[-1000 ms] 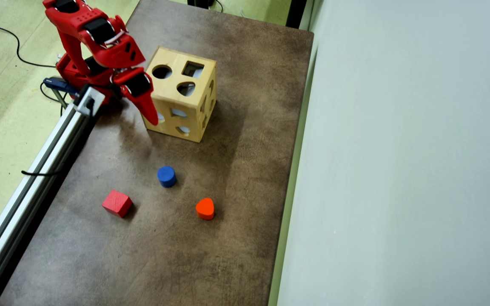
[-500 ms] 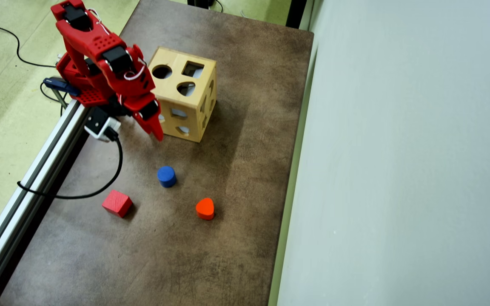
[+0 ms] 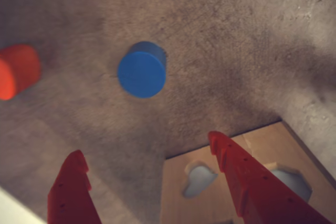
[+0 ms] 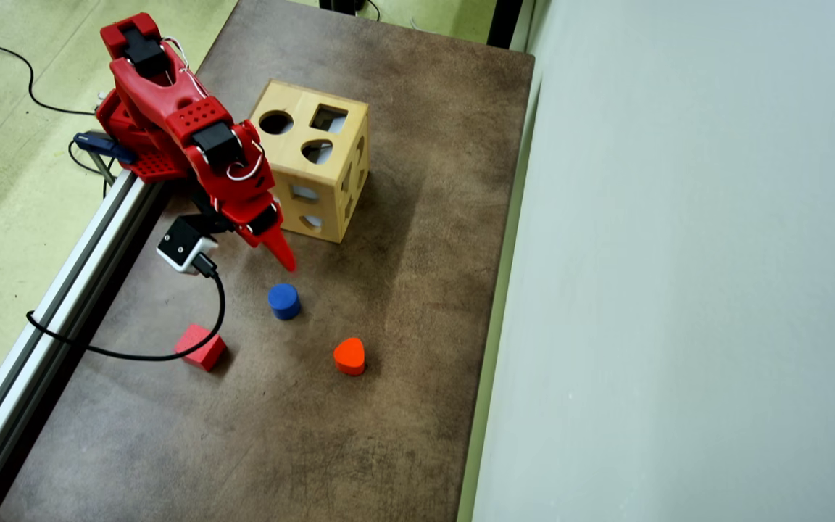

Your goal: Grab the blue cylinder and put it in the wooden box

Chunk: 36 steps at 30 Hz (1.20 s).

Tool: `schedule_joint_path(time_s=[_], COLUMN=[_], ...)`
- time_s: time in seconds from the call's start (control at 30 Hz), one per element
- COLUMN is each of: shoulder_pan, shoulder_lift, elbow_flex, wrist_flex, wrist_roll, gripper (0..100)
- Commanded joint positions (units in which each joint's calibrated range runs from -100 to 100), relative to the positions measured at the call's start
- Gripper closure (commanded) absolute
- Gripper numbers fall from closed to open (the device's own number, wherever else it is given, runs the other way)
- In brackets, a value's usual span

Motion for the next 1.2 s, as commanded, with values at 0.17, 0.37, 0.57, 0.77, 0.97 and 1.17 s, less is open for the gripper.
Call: schedule_joint_path(time_s=[0.17, 0.37, 0.57, 0.77, 0.97, 1.17], shoulder_pan=[0.0, 0.59, 3.34, 4.53, 4.38, 3.79], shoulder_lift=[4.23, 7.46, 9.42, 13.07, 15.53, 17.06], elbow_flex=[-3.06, -9.68, -12.45, -12.54, -12.63, -12.81], wrist_flex=[-0.64, -0.07, 0.33, 0.33, -0.48, -0.72], wrist_roll=[0.2, 0.2, 0.2, 0.24, 0.24, 0.2], gripper=[64, 64, 64, 64, 64, 64])
